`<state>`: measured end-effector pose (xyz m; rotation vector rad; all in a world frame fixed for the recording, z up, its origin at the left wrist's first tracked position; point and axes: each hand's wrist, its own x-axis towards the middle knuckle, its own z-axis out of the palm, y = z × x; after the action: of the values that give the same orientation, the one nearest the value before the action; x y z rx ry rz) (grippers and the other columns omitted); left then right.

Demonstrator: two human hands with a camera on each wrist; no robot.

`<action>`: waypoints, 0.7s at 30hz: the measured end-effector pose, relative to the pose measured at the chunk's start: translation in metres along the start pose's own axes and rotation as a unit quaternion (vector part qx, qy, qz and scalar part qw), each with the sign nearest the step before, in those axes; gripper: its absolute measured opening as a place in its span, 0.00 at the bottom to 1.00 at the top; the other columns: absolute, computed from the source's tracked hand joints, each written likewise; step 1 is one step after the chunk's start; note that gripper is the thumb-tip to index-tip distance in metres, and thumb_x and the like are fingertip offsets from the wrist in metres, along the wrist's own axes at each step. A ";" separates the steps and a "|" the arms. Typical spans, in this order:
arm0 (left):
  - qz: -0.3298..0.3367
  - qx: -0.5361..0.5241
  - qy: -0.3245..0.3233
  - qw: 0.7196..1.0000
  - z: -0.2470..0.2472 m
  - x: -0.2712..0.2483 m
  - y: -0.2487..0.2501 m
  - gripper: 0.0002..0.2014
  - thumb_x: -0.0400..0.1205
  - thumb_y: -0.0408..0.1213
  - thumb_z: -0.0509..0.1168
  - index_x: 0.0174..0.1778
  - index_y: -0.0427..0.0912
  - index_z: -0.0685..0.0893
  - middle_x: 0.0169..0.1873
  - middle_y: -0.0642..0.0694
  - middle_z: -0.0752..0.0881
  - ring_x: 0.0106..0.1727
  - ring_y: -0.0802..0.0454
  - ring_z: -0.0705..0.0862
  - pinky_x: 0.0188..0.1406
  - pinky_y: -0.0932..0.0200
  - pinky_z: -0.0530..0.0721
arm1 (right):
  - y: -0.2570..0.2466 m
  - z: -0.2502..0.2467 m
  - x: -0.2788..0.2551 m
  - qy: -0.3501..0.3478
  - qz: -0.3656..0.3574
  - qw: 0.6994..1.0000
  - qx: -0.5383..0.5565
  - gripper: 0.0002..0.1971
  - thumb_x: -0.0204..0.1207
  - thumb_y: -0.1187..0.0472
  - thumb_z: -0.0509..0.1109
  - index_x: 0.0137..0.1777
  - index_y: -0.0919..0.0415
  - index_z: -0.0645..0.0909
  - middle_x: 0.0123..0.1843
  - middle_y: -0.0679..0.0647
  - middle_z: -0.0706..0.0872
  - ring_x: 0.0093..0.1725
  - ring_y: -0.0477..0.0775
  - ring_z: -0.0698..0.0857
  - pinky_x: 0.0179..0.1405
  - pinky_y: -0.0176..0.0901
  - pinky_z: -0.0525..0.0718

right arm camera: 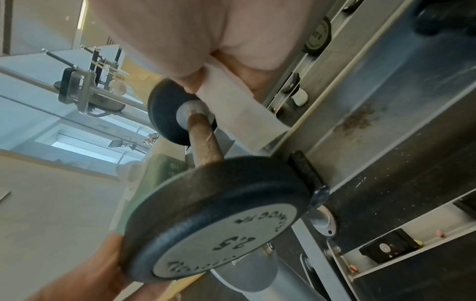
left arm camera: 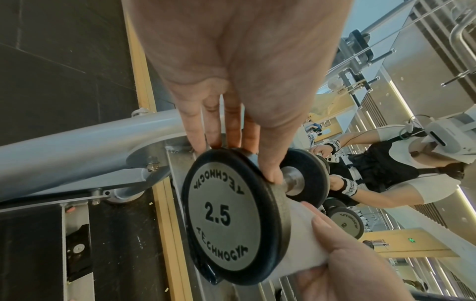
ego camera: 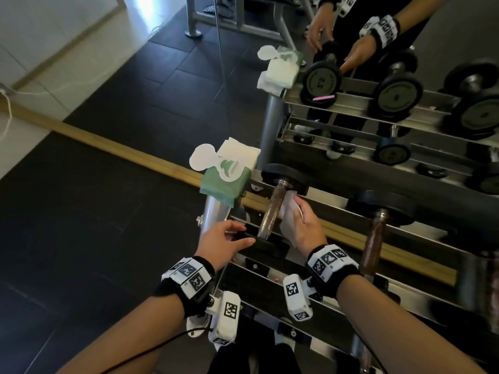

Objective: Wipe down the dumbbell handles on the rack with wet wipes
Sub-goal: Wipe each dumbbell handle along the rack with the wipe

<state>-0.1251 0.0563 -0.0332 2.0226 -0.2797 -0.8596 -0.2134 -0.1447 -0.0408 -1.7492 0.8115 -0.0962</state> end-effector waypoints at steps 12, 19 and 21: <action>0.004 0.003 -0.006 1.000 -0.002 0.003 -0.005 0.16 0.73 0.46 0.80 0.54 0.56 0.85 0.55 0.56 0.87 0.59 0.58 0.85 0.64 0.57 0.84 | 0.013 0.023 -0.010 -0.115 0.017 0.992 0.040 0.28 0.90 0.61 0.54 0.86 0.44 0.52 0.84 0.42 0.59 0.76 0.33 0.59 0.78 0.27 0.57; -0.004 -0.012 -0.022 1.000 -0.005 0.006 -0.005 0.16 0.73 0.46 0.80 0.53 0.57 0.85 0.55 0.57 0.87 0.60 0.58 0.85 0.52 0.64 0.86 | -0.001 0.023 0.014 -0.076 -0.005 0.996 0.034 0.27 0.90 0.62 0.54 0.86 0.49 0.53 0.86 0.52 0.61 0.85 0.52 0.61 0.76 0.36 0.61; -0.005 -0.013 -0.021 1.000 -0.005 0.006 -0.006 0.16 0.73 0.47 0.80 0.53 0.57 0.85 0.55 0.57 0.87 0.60 0.57 0.85 0.53 0.63 0.85 | -0.009 0.021 0.019 -0.078 0.028 0.994 0.070 0.26 0.90 0.56 0.53 0.86 0.41 0.54 0.86 0.52 0.61 0.84 0.55 0.62 0.72 0.40 0.61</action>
<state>-0.1183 0.0598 -0.0395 1.9852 -0.2801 -0.9074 -0.1857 -0.1371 -0.0469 -1.5803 0.7213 0.0211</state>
